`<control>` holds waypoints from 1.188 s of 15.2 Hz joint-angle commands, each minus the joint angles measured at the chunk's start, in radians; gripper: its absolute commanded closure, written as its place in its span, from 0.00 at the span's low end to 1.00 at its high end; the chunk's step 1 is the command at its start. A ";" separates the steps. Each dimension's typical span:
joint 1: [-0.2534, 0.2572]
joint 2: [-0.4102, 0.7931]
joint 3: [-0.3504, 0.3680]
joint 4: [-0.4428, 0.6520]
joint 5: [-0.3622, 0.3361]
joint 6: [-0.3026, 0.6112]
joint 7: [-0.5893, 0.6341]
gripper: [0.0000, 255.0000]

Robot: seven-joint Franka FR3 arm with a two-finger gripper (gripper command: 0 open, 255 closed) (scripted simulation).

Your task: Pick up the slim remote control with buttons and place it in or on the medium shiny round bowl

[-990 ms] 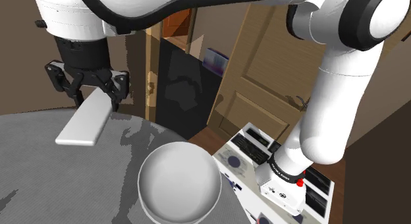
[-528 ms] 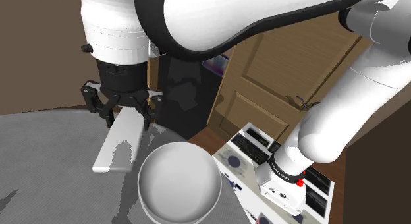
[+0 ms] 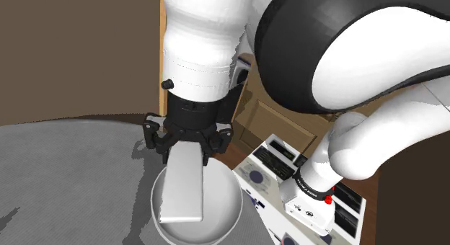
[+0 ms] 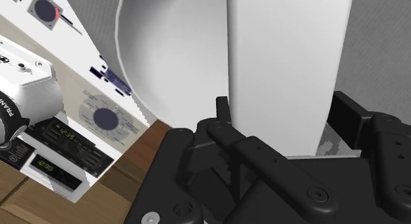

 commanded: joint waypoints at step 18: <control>0.061 -0.068 0.043 -0.226 0.094 0.171 -0.002 1.00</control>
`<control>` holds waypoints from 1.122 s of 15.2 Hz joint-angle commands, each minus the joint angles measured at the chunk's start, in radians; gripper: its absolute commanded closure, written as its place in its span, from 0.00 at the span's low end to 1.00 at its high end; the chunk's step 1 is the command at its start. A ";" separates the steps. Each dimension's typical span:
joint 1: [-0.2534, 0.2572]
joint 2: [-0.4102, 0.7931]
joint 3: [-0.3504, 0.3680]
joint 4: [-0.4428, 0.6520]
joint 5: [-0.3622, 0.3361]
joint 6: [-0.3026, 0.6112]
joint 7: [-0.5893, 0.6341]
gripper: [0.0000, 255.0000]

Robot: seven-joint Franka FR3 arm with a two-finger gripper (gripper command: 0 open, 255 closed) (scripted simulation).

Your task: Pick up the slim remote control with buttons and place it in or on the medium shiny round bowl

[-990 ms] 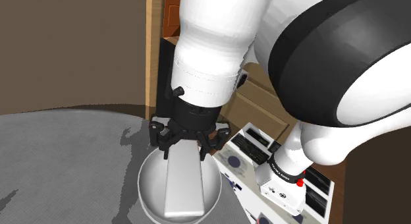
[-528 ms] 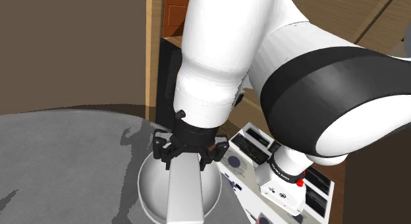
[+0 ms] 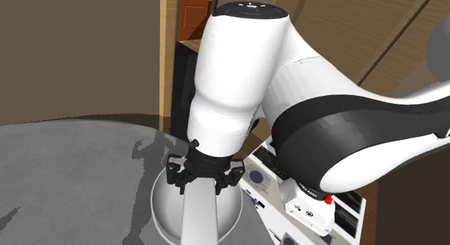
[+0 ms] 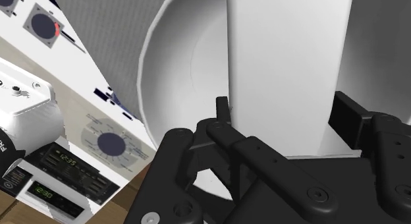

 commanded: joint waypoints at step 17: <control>0.006 -0.048 -0.053 0.087 -0.007 -0.136 -0.008 0.00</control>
